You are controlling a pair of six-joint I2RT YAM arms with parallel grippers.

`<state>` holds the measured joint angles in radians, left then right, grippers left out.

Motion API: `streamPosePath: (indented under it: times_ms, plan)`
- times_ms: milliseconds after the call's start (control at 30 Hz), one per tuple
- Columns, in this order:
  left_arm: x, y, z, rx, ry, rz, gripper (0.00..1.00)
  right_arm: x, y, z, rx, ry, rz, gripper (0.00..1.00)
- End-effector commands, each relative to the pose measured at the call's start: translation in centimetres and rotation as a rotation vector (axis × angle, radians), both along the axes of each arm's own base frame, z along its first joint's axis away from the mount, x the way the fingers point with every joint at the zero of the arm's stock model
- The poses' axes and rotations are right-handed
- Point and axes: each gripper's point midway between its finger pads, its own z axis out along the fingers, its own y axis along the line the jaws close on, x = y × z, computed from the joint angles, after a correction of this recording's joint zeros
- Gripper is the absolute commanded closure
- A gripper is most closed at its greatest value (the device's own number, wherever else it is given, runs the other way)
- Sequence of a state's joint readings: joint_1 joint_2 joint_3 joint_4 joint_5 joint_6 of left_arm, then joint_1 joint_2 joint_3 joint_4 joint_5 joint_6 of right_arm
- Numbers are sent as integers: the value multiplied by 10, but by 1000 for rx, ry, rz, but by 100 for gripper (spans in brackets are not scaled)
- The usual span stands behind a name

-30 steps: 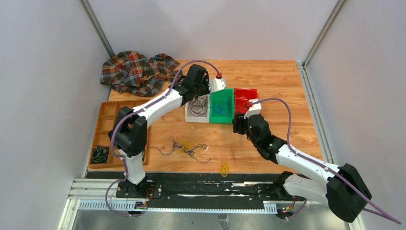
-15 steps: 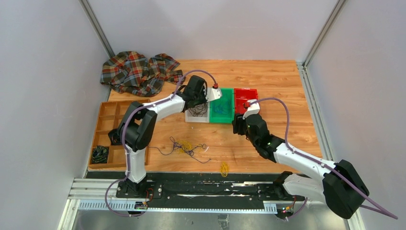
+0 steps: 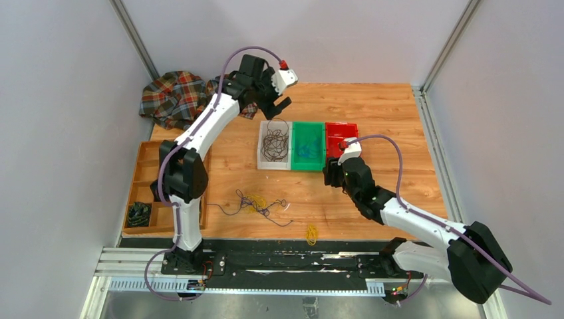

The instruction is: Untangle the cables

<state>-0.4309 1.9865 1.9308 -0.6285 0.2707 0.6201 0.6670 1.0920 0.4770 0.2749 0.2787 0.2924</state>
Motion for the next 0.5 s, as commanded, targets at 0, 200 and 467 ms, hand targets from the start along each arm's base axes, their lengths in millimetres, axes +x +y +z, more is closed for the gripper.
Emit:
streamPosePath:
  times_ms: [0, 200, 467]
  plan:
    - [-1, -2, -45, -4, 168, 39, 11, 6, -2, 8, 13, -13, -11, 49]
    - [28, -2, -82, -11, 191, 111, 27, 7, -2, 2, 2, 5, -8, 49]
    - [56, 3, -87, -84, 174, 221, 33, 5, 0, -3, 6, 17, 6, 50]
